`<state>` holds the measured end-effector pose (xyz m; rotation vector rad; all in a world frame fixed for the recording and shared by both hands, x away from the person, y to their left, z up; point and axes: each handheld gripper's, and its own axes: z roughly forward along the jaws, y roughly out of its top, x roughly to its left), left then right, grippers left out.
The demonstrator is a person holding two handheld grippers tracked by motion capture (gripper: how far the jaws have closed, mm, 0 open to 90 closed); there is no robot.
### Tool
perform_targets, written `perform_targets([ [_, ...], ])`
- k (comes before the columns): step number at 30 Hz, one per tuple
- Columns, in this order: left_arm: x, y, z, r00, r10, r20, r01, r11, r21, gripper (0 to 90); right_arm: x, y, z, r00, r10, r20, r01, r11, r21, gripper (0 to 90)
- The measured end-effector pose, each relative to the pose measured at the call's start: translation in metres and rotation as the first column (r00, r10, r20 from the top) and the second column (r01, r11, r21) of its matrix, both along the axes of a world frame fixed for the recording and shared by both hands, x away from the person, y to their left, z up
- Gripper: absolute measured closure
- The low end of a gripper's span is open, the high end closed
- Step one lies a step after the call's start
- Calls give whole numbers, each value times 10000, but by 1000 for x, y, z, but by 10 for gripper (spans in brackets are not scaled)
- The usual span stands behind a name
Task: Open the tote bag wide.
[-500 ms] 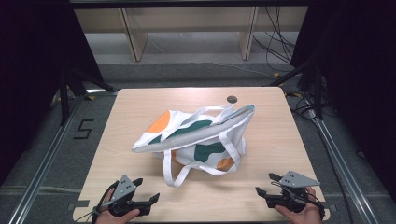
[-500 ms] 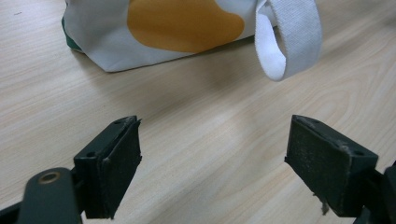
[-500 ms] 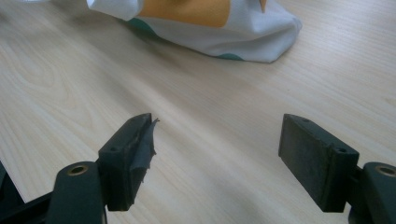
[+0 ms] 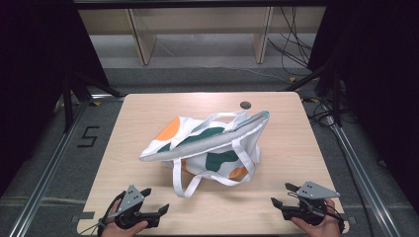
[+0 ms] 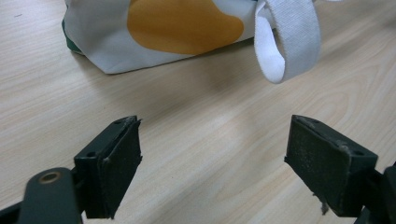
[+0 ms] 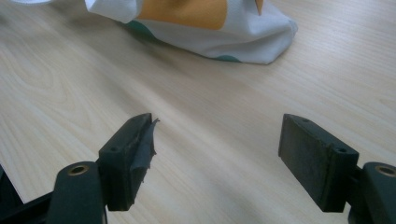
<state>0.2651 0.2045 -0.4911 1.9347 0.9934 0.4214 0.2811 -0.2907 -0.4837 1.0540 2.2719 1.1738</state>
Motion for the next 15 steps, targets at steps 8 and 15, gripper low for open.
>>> perform_targets([
  [8,0,2,10,9993,-216,316,223,9995,-221,498,-2,2,4,9996,-226,-170,232,9991,367,324],
  [15,9,1,36,9892,-417,1407,495,9974,-526,849,3,2,8,9999,131,-65,-127,9985,542,446],
])
